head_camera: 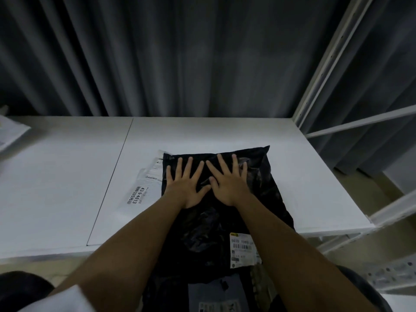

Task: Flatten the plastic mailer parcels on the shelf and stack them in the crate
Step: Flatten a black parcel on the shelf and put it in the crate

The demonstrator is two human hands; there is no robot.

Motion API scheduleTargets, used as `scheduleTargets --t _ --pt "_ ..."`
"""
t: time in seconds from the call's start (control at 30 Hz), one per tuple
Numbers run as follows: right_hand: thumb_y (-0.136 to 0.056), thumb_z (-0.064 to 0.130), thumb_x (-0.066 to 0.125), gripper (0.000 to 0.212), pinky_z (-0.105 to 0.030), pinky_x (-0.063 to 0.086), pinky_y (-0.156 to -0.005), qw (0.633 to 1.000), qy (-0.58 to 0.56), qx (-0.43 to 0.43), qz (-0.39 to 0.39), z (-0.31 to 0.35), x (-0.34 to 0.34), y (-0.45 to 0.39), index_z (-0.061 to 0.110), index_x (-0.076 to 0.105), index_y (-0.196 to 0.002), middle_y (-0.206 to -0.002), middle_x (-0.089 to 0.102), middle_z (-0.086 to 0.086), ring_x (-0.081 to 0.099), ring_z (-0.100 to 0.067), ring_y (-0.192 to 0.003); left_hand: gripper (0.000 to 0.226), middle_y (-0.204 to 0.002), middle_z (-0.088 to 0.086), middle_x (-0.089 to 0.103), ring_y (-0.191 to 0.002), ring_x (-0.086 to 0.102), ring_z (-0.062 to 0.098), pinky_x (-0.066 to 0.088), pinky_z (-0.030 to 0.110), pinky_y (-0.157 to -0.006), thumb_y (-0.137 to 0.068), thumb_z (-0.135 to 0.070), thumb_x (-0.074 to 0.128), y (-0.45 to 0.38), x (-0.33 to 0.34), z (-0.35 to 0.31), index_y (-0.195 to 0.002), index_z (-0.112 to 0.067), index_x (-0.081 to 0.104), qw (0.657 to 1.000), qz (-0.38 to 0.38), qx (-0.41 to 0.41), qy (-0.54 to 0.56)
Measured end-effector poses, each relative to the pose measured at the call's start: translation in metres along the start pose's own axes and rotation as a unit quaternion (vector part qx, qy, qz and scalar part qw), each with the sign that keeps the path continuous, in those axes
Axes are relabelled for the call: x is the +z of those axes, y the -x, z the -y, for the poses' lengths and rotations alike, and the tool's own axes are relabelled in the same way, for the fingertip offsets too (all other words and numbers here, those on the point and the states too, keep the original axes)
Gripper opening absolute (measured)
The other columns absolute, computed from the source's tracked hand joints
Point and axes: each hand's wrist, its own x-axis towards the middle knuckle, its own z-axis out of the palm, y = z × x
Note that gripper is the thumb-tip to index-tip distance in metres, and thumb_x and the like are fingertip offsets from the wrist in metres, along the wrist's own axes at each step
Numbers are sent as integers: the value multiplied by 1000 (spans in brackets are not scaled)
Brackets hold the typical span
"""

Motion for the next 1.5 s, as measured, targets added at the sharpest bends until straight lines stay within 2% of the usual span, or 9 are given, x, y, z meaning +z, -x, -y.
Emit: scheduleTargets --t 0.3,0.63,0.73,0.8,0.9,1.0,1.13,1.33,1.5 --pt "-75 88 14 82 -65 -20 -106 985 -17 117 129 -63 20 -24 52 -14 -145 -156 -26 3 -30 -37 -139 84 -151 1 -38 -137 -37 31 -19 62 -108 -80 -83 11 -30 18 5 -145 -42 -22 995 84 -41 -34" --pt "-81 81 1 84 -65 -17 -106 961 55 213 165 -93 2 -22 36 -18 -149 -158 -23 -2 -22 -31 -144 85 -153 2 -35 -138 -35 29 -18 62 -108 -77 -86 10 -31 17 3 -146 -45 -19 994 98 -49 -31" --pt "-92 69 8 75 -65 -14 -109 970 120 179 116 -74 -12 -17 30 -12 -152 -158 -22 -7 -22 -36 -143 84 -154 1 -32 -139 -34 28 -19 61 -109 -78 -84 13 -30 12 4 -146 -45 -17 993 108 -43 -5" --pt "-92 69 14 71 -63 -14 -110 990 50 97 92 -52 -21 -5 37 -11 -151 -158 -22 -3 -24 -34 -143 78 -157 -1 -25 -142 -28 26 -19 57 -110 -83 -79 16 -25 6 8 -147 -46 -13 994 88 -29 58" --pt "-80 83 20 78 -59 -19 -109 976 -94 29 194 -17 -29 26 53 -12 -145 -157 -25 7 -29 -30 -141 63 -161 -1 -10 -147 -14 20 -14 50 -114 -97 -58 21 -15 0 16 -152 -36 -2 986 -38 -37 160" --pt "-72 90 25 86 -60 -19 -110 962 -104 0 254 10 -23 58 58 -13 -142 -155 -28 9 -31 -30 -141 54 -158 10 17 -145 14 25 5 50 -118 -102 -35 28 6 2 27 -150 -14 17 958 -163 -71 226" --pt "-75 87 32 88 -63 -14 -110 970 -65 7 234 25 -7 68 55 -11 -144 -154 -33 8 -30 -33 -140 43 -136 19 46 -126 43 38 28 49 -107 -100 -25 33 42 12 48 -137 -3 33 951 -150 -94 255" --pt "-82 79 33 81 -63 -8 -112 980 -87 49 172 19 2 73 51 -6 -147 -155 -31 5 -25 -32 -143 63 -161 5 -8 -148 -9 20 -6 49 -118 -101 -47 8 73 23 75 -153 -11 2 991 9 -108 74" --pt "-89 71 33 75 -60 -1 -114 984 -90 47 143 34 10 66 48 -6 -148 -156 -28 1 -19 -32 -145 62 -159 5 -16 -145 -19 21 -16 50 -114 -101 -49 8 76 -4 59 -153 -18 -3 987 -14 -120 103"
